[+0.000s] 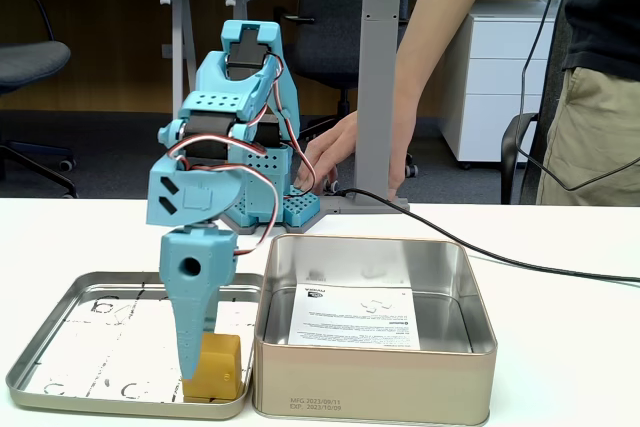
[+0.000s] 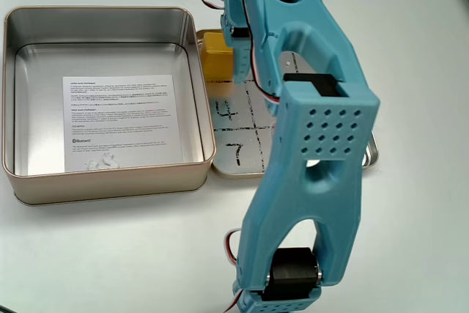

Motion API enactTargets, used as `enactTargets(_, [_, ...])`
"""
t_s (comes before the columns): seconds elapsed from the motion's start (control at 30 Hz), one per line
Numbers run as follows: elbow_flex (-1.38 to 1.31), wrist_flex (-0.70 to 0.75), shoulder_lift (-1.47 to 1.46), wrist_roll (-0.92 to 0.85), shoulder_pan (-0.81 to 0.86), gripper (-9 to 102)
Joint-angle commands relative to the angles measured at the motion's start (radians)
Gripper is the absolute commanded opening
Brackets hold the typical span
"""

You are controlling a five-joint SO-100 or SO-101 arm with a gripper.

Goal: Grasp a lego block and put it in the bin.

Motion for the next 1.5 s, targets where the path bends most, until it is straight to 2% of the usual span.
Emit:
enactTargets(0.0, [-0.034,0.000,0.023,0.005,0.005,38])
enactTargets(0.8, [-0.038,0.023,0.034,-0.005,-0.014,36])
enactTargets(1.47, [-0.071,0.067,-0.040,-0.014,-0.012,29])
